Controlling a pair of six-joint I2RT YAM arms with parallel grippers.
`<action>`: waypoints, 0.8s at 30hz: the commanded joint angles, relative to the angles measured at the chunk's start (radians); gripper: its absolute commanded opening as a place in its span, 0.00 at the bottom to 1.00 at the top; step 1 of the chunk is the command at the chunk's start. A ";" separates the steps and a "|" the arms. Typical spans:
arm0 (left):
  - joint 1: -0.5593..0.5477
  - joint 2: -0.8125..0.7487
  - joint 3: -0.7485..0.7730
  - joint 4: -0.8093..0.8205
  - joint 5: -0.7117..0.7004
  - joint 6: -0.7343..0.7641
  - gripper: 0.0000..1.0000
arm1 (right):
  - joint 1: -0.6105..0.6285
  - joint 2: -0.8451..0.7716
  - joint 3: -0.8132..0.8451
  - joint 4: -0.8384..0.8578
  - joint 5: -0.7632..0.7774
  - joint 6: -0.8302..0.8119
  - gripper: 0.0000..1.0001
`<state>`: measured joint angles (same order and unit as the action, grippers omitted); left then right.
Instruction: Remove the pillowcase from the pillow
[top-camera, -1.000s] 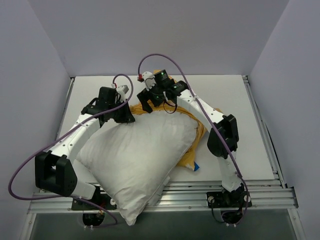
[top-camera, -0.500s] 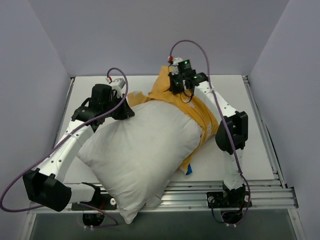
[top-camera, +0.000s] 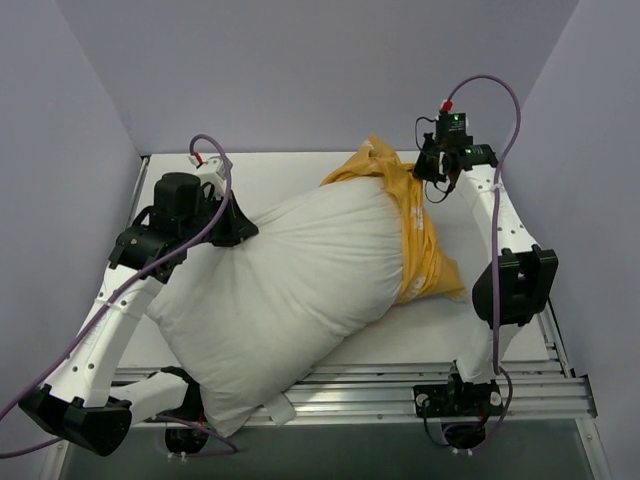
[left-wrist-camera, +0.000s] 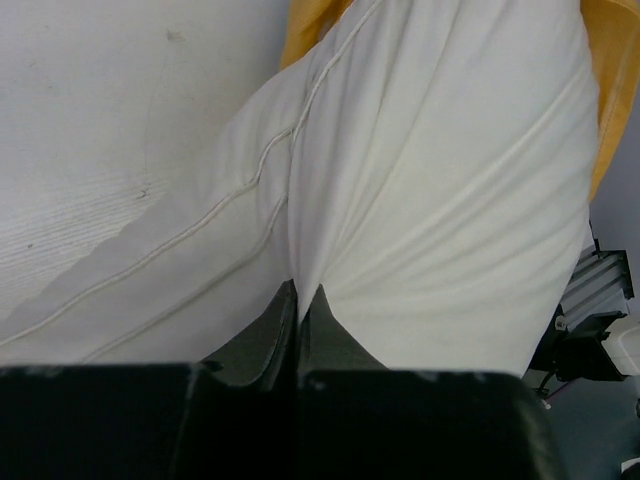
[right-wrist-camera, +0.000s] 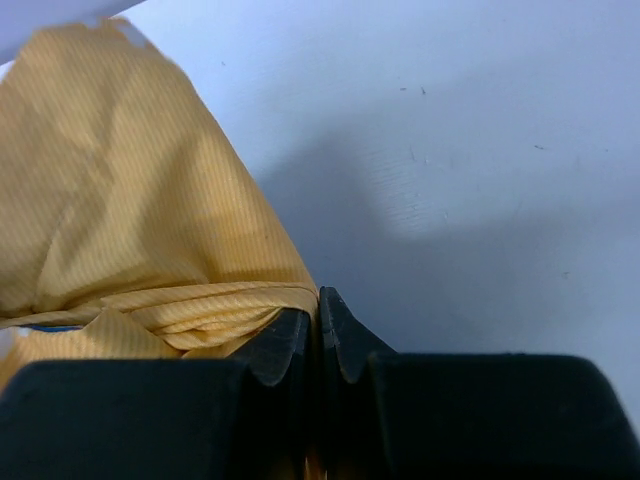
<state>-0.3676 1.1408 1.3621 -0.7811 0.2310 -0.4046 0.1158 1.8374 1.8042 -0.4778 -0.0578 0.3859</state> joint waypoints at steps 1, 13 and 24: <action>0.068 -0.101 0.078 -0.216 -0.271 0.066 0.02 | -0.223 -0.094 -0.071 0.205 0.481 -0.002 0.00; 0.130 0.002 0.014 0.067 -0.268 0.064 0.02 | -0.173 -0.119 -0.101 0.214 0.015 -0.039 0.01; -0.178 0.162 0.149 0.160 -0.375 0.243 0.98 | -0.071 -0.378 -0.350 0.192 -0.043 0.021 0.59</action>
<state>-0.3729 1.3640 1.4277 -0.6914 -0.0044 -0.2947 0.0345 1.6020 1.4963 -0.3088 -0.1463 0.3977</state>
